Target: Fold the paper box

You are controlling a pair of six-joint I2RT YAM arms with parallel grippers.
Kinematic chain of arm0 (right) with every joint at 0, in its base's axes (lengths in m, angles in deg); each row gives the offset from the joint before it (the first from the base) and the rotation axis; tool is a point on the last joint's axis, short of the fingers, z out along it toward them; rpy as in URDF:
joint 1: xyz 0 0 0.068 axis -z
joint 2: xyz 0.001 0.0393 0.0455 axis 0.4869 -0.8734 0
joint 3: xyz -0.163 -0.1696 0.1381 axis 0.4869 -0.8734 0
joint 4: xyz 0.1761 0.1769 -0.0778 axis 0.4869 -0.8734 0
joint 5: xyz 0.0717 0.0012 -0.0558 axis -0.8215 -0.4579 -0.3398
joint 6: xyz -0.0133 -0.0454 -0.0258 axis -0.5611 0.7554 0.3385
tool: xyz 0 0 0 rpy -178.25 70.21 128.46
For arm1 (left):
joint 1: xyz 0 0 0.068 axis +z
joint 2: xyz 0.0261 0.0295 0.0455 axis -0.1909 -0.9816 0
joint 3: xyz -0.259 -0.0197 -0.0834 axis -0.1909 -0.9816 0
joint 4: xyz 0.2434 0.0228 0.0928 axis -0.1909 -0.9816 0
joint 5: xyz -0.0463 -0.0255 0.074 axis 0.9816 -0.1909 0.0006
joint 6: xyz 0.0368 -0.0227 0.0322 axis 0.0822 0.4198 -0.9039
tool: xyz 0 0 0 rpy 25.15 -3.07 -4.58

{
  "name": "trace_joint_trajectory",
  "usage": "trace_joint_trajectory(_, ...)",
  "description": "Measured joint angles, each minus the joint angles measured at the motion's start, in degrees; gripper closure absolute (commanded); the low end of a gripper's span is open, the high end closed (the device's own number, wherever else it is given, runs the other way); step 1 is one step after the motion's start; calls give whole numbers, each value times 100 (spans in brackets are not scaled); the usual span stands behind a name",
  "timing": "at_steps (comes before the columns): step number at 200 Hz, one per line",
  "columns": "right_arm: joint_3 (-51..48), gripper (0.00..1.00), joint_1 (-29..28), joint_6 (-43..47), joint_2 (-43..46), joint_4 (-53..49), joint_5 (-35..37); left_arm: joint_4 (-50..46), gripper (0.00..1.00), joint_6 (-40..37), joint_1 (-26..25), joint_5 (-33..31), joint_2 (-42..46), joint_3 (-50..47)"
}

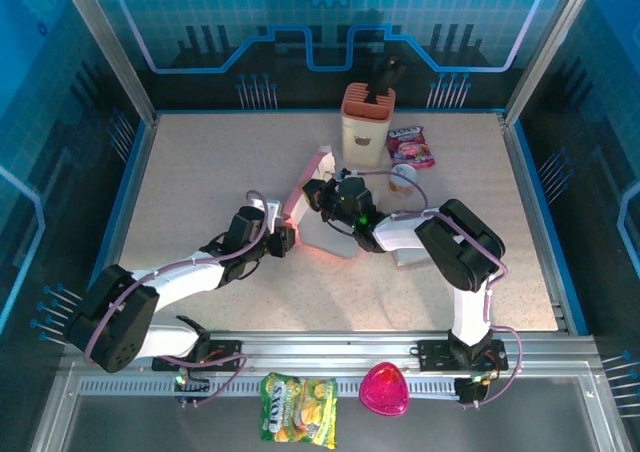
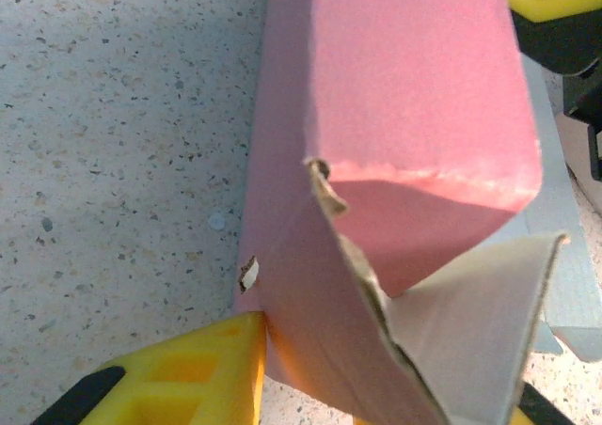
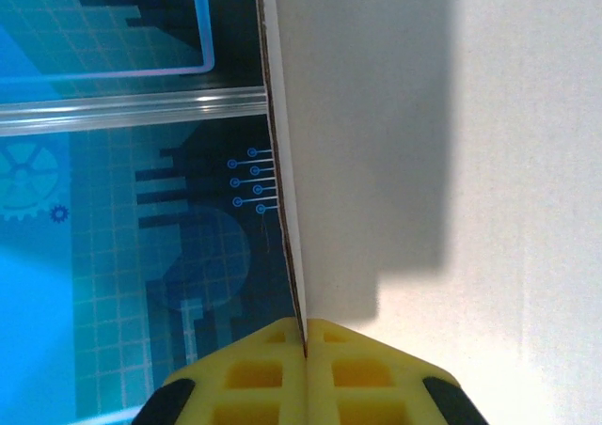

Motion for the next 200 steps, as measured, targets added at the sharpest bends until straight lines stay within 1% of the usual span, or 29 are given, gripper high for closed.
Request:
trace_joint_trajectory(91, 46, 100, -72, -341, 0, -98, 568, 262, 73, 562, -26, -363, -387, 214)
trace_joint_trajectory(148, 175, 100, -105, -466, 2, -328, 732, -262, 78, 404, -144, -828, -417, 514)
trace_joint_trajectory(200, 177, 100, -111, -505, 13, -378, 732, -315, 82, 190, -162, -1027, -415, 516)
